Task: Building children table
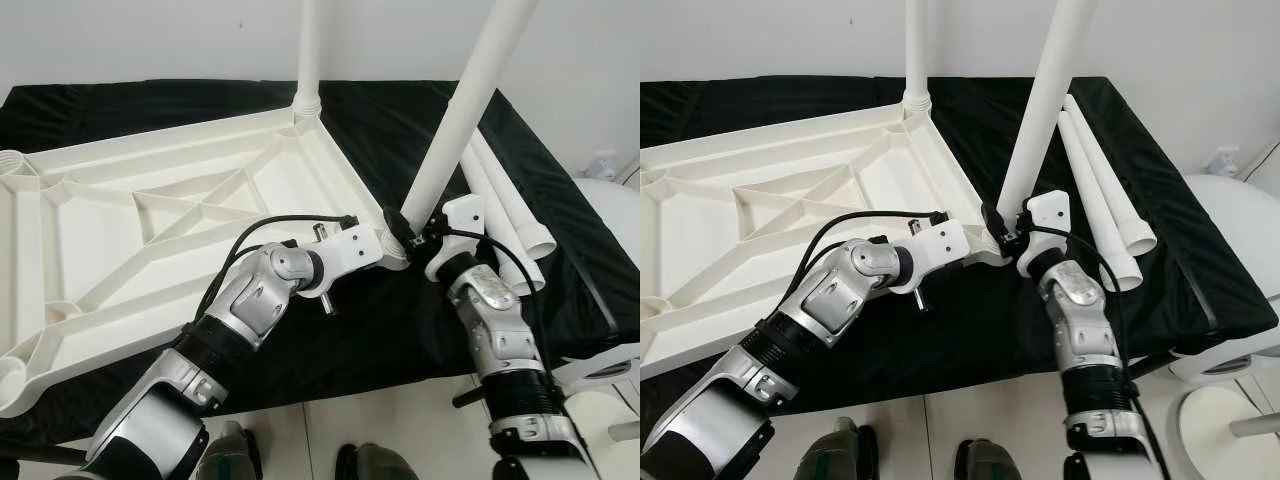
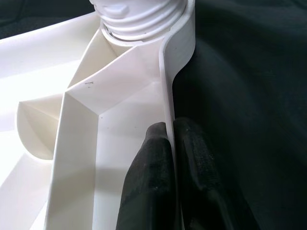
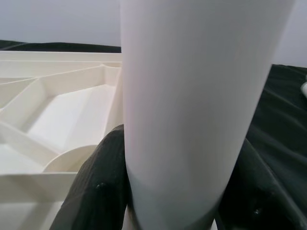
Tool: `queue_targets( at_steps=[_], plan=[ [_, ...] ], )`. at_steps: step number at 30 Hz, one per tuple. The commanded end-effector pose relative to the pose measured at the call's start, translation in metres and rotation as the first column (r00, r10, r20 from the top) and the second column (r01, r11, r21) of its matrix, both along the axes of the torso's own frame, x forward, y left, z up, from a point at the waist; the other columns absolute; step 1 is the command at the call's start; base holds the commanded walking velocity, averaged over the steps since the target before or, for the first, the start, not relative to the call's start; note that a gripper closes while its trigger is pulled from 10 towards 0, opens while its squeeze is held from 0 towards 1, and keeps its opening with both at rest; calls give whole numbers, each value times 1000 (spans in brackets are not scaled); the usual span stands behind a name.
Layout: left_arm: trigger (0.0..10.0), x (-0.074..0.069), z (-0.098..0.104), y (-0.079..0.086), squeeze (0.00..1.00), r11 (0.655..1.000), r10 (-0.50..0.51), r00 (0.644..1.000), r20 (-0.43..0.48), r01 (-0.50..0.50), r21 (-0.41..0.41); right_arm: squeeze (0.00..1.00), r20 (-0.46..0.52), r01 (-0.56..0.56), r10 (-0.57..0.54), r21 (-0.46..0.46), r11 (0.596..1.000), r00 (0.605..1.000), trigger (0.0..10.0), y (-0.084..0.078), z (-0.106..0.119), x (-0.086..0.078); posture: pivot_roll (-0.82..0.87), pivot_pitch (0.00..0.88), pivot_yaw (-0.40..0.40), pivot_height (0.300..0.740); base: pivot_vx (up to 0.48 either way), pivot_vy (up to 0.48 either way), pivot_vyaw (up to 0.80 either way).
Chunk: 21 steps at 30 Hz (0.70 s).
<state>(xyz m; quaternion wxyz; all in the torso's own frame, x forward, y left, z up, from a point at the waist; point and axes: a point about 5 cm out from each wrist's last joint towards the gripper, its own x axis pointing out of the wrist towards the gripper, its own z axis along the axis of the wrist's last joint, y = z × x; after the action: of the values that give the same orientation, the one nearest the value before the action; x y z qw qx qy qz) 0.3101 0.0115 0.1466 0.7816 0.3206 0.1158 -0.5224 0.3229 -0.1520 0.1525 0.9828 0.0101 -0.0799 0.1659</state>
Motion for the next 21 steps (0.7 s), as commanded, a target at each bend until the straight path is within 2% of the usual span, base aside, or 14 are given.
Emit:
queue_targets(
  at_steps=[1,4,8,10,12,14,21],
  plan=[
    [10000,-10,10,-19,0,994,-101,995,26,102,-34,0,-25,89,-88,49,995,996,10000,2,1,2,-37,71,-32,740,0,0,0],
    [10000,-10,10,-18,0,994,-99,995,25,100,-34,0,-33,139,-137,58,989,990,10000,11,1,0,-37,74,-34,740,0,0,0],
    [10000,-10,10,-18,0,994,-99,995,24,100,-34,0,-28,184,-183,60,981,983,10000,14,1,-2,-36,74,-38,740,0,0,0],
    [10000,-11,9,-19,0,994,-99,995,23,100,-35,0,-47,268,-265,78,960,963,10000,18,0,-4,-36,73,-41,740,0,0,0],
    [10000,-11,9,-19,0,994,-99,995,23,100,-35,0,-47,268,-265,78,960,963,10000,18,0,-4,-36,73,-41,740,0,0,0],
    [10000,-11,9,-20,0,994,-99,995,23,100,-37,0,-51,338,-335,61,939,941,10000,23,-2,-7,-37,74,-41,740,0,0,0],
    [10000,-11,9,-20,0,994,-100,995,21,101,-37,0,-73,377,-374,42,925,925,10000,29,-5,-10,-37,77,-42,740,0,0,0]
  ],
)
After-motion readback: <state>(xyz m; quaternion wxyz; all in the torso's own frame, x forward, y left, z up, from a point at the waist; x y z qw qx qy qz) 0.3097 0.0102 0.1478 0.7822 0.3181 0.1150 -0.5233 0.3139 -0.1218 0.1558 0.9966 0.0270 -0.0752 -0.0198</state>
